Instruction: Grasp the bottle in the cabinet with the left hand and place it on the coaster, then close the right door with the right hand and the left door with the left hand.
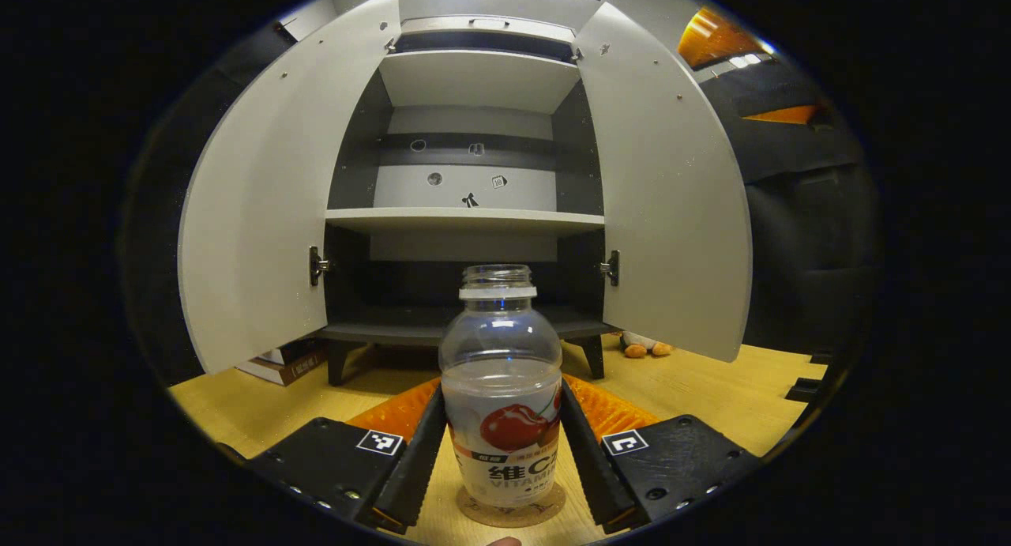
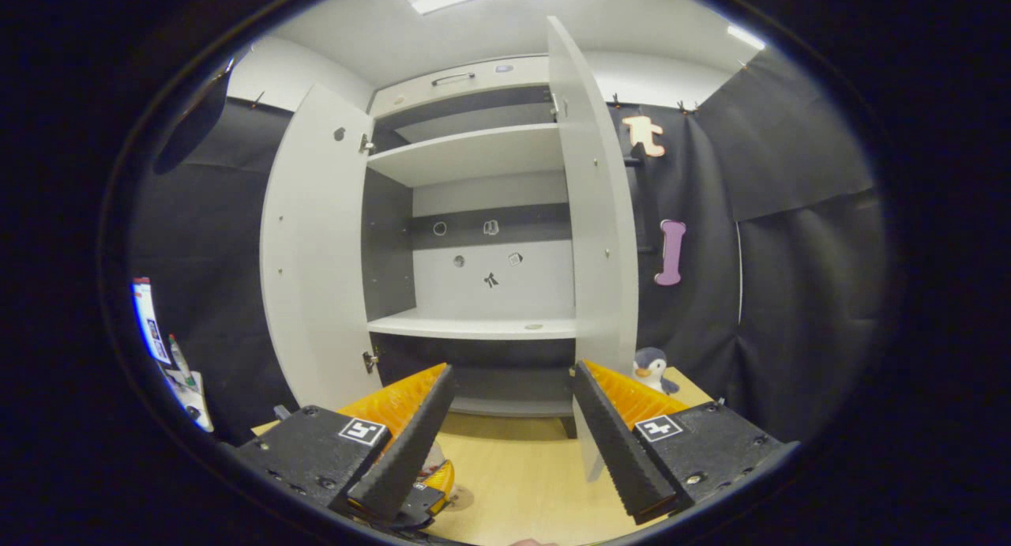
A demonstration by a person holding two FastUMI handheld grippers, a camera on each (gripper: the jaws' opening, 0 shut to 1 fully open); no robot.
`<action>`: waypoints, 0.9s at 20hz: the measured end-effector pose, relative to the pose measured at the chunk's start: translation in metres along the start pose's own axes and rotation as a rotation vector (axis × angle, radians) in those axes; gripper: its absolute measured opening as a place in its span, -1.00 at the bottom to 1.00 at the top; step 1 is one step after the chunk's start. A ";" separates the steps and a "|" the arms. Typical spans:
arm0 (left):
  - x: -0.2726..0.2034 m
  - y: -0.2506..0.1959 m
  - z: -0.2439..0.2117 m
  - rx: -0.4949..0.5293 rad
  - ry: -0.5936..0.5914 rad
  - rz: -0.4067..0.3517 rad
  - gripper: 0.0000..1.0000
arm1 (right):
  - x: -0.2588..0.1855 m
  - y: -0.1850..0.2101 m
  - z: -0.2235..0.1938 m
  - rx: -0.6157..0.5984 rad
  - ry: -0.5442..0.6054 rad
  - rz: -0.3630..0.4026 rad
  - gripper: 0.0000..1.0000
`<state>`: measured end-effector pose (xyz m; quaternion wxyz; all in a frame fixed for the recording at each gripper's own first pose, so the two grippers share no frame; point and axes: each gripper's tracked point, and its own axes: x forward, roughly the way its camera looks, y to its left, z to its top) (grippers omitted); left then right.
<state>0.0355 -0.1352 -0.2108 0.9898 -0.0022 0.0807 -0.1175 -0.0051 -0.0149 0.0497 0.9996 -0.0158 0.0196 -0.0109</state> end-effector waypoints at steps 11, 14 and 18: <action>-0.004 -0.001 -0.018 0.083 -0.041 0.030 0.53 | -0.012 0.018 -0.008 -0.042 0.043 0.036 0.99; -0.005 0.001 -0.018 0.075 -0.038 0.034 0.58 | -0.009 0.022 -0.010 -0.035 0.051 0.041 0.99; -0.009 -0.001 -0.008 0.051 -0.048 0.001 0.89 | -0.007 0.024 -0.011 -0.043 0.054 0.044 0.99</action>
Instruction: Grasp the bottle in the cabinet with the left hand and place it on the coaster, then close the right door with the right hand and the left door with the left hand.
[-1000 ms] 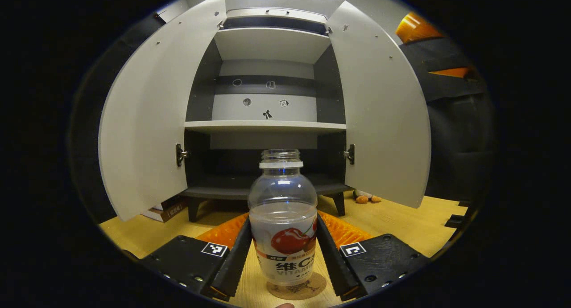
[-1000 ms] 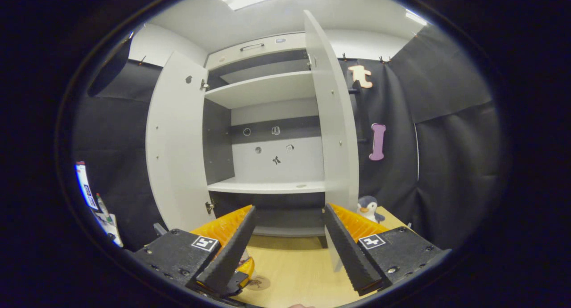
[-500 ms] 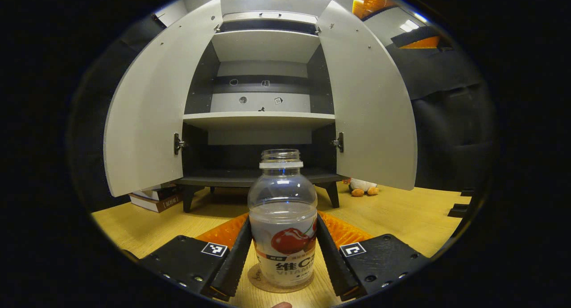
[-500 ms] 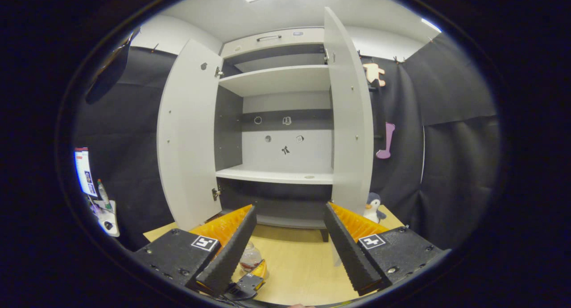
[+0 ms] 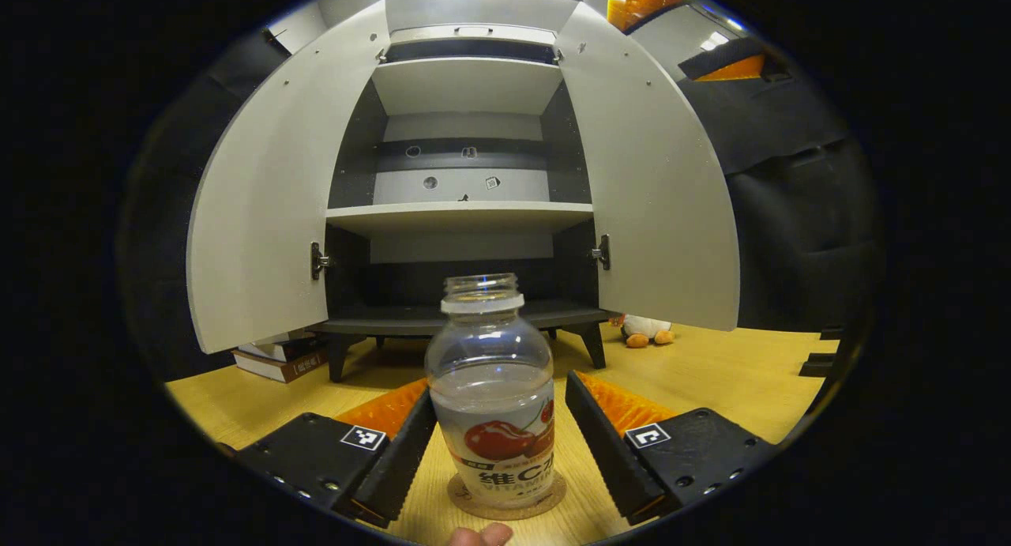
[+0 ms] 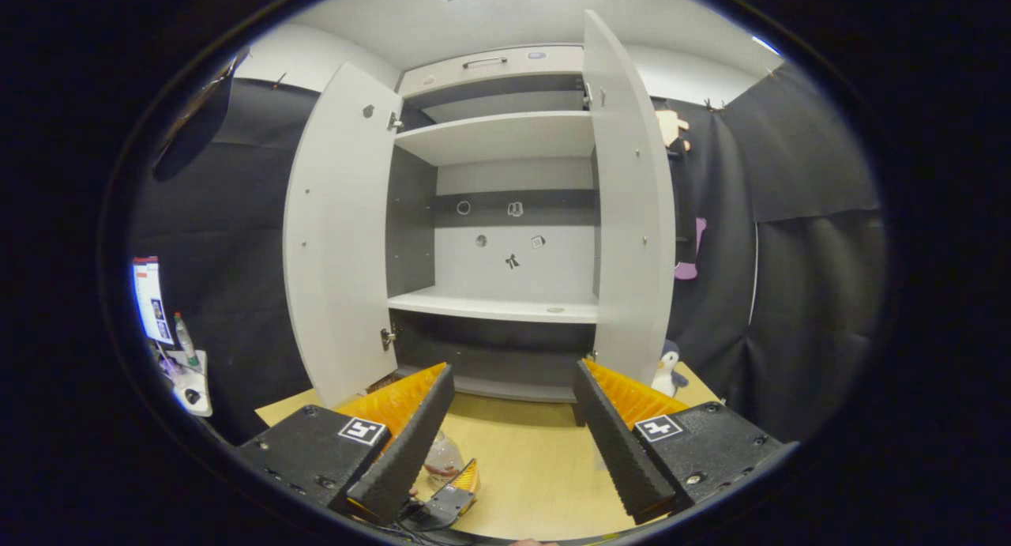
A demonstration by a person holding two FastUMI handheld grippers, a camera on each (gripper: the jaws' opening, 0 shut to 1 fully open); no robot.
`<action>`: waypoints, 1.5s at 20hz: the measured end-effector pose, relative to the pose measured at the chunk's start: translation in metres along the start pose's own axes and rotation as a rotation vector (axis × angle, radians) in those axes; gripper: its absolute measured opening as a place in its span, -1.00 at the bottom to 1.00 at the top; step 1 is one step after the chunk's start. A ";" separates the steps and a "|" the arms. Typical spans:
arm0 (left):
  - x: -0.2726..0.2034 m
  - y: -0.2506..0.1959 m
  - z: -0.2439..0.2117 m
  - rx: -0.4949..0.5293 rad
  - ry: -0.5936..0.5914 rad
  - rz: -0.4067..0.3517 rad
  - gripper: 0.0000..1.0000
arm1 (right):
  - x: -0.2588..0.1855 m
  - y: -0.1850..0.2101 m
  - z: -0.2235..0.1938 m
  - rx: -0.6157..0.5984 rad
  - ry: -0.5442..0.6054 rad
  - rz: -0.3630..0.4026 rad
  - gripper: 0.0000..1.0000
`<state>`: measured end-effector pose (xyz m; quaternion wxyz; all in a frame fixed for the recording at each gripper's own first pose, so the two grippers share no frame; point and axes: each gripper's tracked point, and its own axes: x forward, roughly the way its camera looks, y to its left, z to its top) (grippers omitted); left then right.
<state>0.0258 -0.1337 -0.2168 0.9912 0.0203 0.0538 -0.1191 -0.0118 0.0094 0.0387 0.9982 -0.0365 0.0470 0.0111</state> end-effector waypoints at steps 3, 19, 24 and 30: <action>-0.009 0.000 0.012 0.012 -0.010 -0.019 0.92 | -0.001 -0.003 -0.002 0.007 -0.003 -0.003 0.92; -0.041 0.063 0.178 0.005 -0.130 0.076 0.91 | -0.002 -0.019 0.009 0.066 -0.131 -0.046 0.99; -0.049 0.064 0.196 -0.042 -0.115 0.057 0.91 | -0.002 -0.039 0.033 0.067 -0.192 -0.060 0.99; -0.047 0.076 0.200 -0.060 -0.107 0.085 0.90 | -0.020 -0.159 0.115 0.009 -0.323 -0.245 0.98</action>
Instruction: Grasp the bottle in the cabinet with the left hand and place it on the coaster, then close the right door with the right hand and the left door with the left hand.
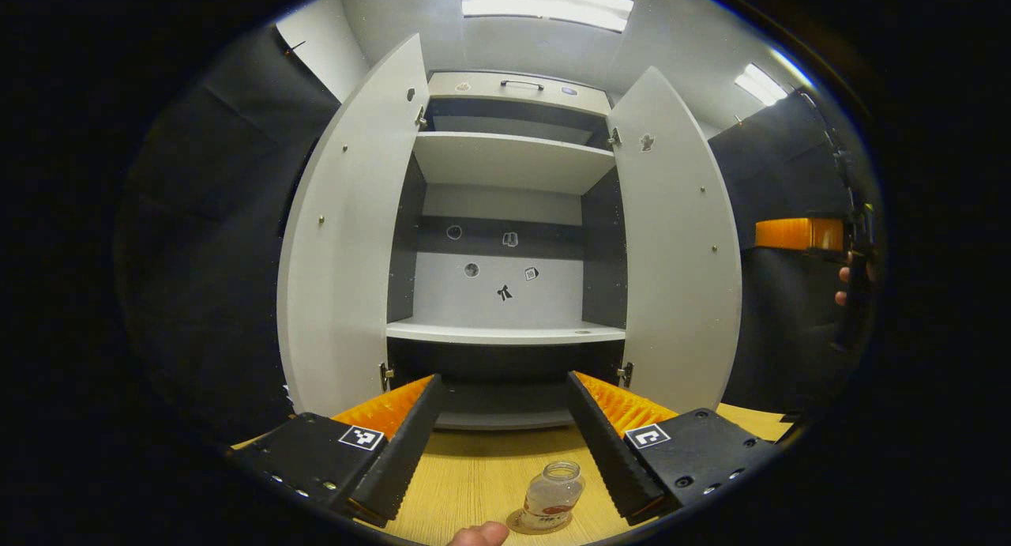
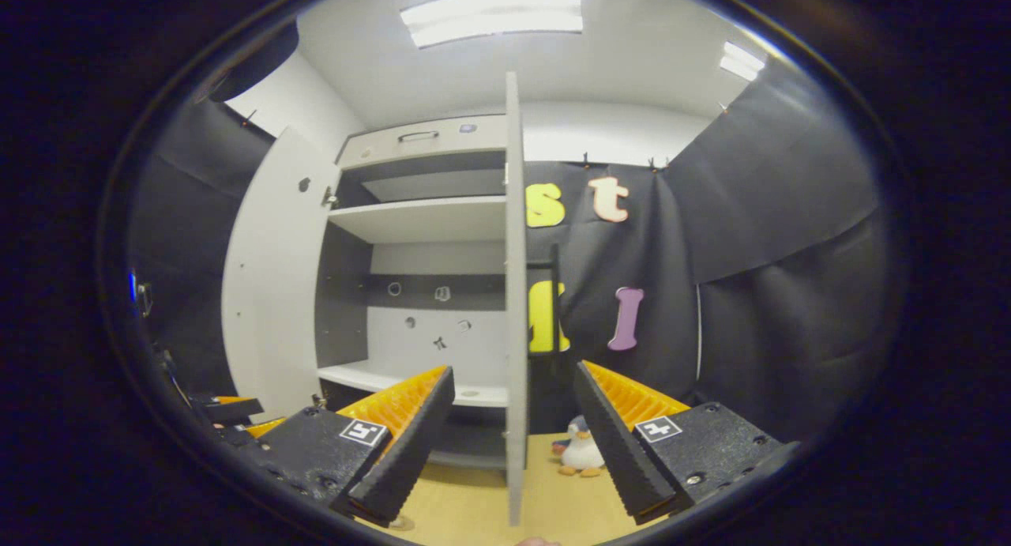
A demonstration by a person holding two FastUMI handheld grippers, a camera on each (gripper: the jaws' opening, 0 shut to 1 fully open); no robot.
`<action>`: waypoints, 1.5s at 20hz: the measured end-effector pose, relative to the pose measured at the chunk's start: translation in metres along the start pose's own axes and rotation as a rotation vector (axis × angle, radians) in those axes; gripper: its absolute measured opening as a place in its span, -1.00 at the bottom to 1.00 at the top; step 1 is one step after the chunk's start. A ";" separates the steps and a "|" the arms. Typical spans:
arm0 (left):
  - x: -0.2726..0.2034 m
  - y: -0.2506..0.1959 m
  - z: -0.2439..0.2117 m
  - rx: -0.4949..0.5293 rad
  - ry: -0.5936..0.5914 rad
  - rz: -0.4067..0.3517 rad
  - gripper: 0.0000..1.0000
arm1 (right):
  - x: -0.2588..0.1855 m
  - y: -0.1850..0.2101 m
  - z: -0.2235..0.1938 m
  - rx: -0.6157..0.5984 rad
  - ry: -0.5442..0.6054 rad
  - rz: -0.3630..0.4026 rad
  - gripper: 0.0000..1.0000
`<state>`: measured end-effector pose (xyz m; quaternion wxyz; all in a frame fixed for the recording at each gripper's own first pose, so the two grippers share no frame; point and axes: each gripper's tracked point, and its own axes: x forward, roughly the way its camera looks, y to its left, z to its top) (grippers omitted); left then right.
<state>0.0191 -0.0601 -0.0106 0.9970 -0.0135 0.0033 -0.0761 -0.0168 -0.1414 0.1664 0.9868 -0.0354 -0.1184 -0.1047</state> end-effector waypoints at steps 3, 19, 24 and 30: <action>0.004 0.004 0.002 -0.002 -0.015 0.020 0.89 | 0.033 -0.044 0.019 -0.016 -0.004 -0.076 0.98; 0.001 0.042 -0.016 -0.021 0.025 0.107 0.89 | 0.110 -0.053 0.004 -0.056 0.067 -0.067 0.92; -0.001 0.049 -0.020 -0.029 0.027 0.105 0.89 | 0.100 -0.008 -0.003 -0.076 0.092 0.063 0.92; -0.011 0.062 -0.026 -0.027 0.039 0.136 0.89 | 0.105 0.052 -0.008 -0.071 0.082 0.169 0.92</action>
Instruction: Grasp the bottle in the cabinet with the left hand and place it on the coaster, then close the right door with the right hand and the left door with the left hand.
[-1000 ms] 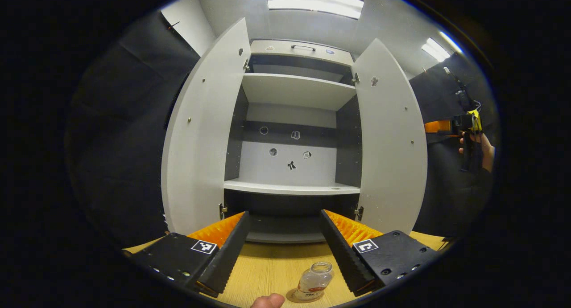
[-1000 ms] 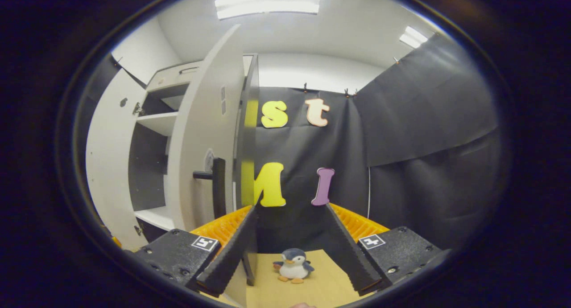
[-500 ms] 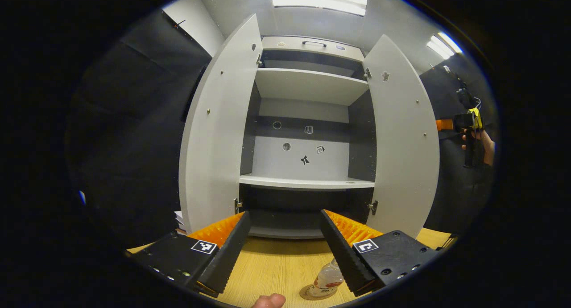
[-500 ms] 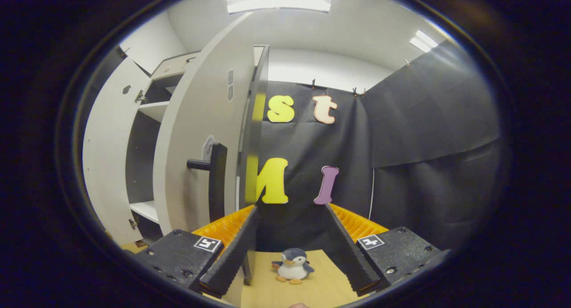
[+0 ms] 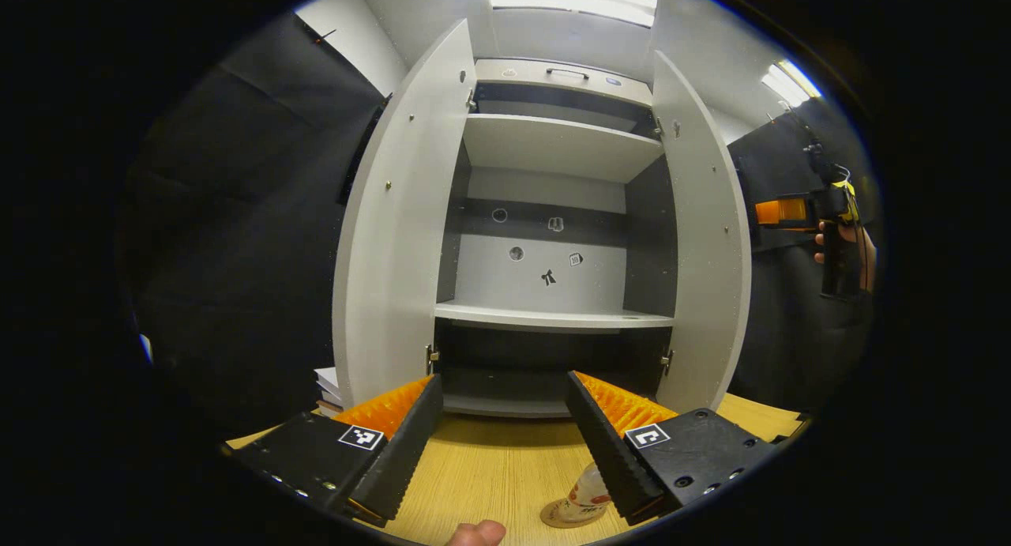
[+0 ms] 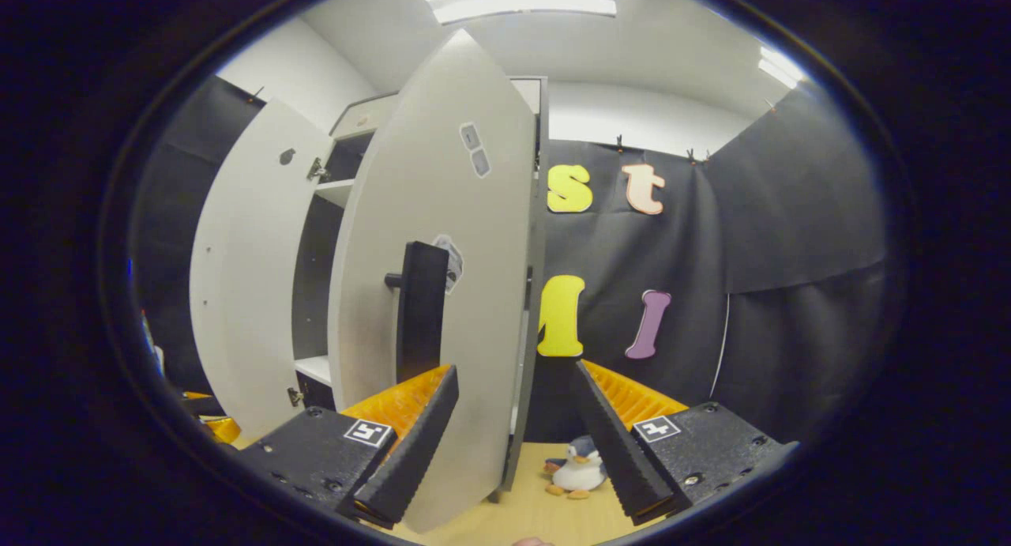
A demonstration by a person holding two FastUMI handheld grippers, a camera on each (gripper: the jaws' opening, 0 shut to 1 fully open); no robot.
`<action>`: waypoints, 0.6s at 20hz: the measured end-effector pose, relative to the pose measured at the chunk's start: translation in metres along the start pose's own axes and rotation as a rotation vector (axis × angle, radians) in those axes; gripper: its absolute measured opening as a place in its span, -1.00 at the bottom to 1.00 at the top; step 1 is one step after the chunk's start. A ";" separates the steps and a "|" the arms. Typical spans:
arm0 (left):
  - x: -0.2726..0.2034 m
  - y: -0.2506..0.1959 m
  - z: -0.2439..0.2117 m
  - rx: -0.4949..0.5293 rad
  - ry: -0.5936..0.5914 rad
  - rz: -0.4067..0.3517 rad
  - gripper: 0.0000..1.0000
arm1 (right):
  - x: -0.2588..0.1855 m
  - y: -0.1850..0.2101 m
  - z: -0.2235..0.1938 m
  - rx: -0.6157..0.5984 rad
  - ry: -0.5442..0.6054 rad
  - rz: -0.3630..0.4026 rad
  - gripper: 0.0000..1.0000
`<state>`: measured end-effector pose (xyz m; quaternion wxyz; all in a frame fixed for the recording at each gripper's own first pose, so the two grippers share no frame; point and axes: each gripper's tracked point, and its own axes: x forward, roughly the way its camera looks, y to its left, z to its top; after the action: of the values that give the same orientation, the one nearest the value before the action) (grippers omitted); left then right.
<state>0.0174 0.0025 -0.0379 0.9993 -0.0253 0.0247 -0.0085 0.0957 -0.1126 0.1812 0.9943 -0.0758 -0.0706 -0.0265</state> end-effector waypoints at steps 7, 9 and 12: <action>-0.004 0.013 0.011 -0.007 -0.026 0.031 0.90 | 0.029 0.041 -0.005 0.090 -0.009 0.094 0.82; -0.004 0.014 0.011 -0.007 -0.024 0.033 0.90 | 0.038 0.049 -0.006 0.101 -0.012 0.106 0.95; -0.008 0.018 0.013 0.004 -0.027 0.046 0.89 | 0.040 0.049 -0.005 0.112 -0.018 0.089 0.96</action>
<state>0.0108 0.0209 -0.0254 0.9996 -0.0230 0.0119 0.0145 0.1389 -0.0670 0.1754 0.9965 -0.0231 -0.0776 0.0224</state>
